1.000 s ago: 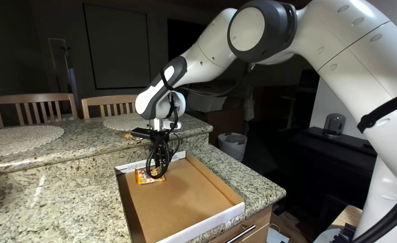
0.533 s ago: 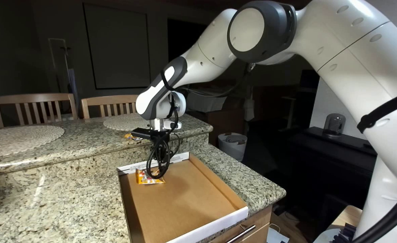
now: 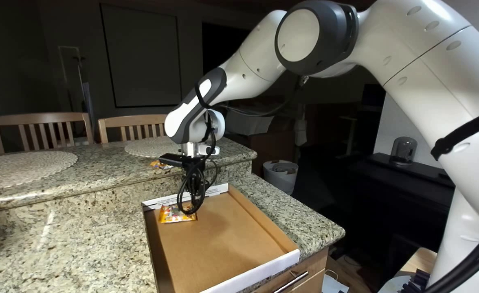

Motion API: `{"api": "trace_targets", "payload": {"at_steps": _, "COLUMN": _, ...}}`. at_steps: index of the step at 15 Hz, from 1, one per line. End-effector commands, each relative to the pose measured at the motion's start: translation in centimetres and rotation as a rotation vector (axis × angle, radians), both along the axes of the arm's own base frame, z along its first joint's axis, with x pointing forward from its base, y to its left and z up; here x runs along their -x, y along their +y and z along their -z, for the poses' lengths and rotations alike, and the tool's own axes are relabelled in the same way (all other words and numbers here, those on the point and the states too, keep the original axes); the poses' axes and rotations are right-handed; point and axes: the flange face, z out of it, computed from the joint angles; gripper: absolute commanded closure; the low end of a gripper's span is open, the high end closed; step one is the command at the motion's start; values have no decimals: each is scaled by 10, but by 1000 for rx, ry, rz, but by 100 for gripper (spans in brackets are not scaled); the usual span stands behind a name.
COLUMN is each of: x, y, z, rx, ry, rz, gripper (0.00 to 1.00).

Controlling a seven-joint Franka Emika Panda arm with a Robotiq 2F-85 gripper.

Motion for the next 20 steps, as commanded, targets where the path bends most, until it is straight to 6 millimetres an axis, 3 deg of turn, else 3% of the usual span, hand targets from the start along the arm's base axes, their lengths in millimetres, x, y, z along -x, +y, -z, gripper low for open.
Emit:
{"api": "trace_targets", "payload": {"at_steps": 1, "x": 7, "y": -1, "z": -15, "rx": -27, "ry": -9, "rz": -14, "gripper": 62}}
{"api": "trace_targets", "payload": {"at_steps": 9, "x": 9, "y": 21, "z": -14, "rx": -46, "ry": 18, "rz": -70, "gripper": 10}}
{"api": "trace_targets", "payload": {"at_steps": 11, "x": 11, "y": 23, "z": -10, "rx": -42, "ry": 41, "rz": -76, "gripper": 12}}
{"api": "trace_targets", "payload": {"at_steps": 13, "x": 12, "y": 23, "z": -5, "rx": -34, "ry": 64, "rz": -77, "gripper": 21}}
{"api": "trace_targets", "payload": {"at_steps": 15, "x": 13, "y": 23, "z": 1, "rx": -31, "ry": 84, "rz": -77, "gripper": 44}}
{"api": "trace_targets", "payload": {"at_steps": 20, "x": 11, "y": 22, "z": 3, "rx": -26, "ry": 86, "rz": -64, "gripper": 79}}
